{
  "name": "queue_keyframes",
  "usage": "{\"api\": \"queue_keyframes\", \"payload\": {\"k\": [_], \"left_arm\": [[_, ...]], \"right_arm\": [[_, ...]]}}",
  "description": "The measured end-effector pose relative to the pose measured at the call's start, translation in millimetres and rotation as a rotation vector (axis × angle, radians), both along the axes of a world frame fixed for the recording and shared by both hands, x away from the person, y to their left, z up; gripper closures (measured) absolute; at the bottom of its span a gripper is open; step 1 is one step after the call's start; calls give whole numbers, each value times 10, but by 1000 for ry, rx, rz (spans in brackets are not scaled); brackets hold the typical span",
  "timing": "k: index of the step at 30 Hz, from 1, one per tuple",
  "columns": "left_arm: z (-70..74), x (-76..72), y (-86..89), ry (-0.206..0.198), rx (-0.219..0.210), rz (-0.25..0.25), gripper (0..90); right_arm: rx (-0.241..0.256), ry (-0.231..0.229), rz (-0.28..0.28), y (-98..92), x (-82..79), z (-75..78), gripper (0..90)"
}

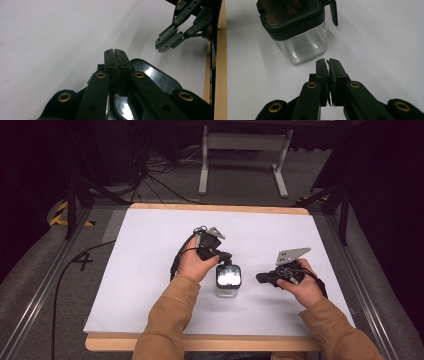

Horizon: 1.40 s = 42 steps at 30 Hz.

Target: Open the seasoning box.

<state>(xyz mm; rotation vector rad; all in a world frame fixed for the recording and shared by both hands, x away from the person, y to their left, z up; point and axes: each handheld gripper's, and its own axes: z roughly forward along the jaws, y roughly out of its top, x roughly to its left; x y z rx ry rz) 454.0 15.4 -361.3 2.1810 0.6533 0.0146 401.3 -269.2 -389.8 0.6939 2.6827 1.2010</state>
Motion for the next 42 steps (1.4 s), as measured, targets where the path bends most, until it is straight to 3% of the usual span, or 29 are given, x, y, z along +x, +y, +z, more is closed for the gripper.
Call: {"api": "queue_keyframes", "payload": {"k": [6, 12, 27, 42], "left_arm": [[-10, 2, -1, 0, -6, 5, 894], [-3, 7, 1, 25, -5, 18, 897], [-18, 33, 21, 64, -30, 29, 898], [-25, 44, 22, 62, -36, 29, 898]], "right_arm": [[-1, -5, 8, 28, -17, 2, 866], [4, -11, 18, 64, -47, 15, 866], [48, -32, 106, 291, -192, 61, 884], [58, -19, 130, 390, -241, 40, 897]]}}
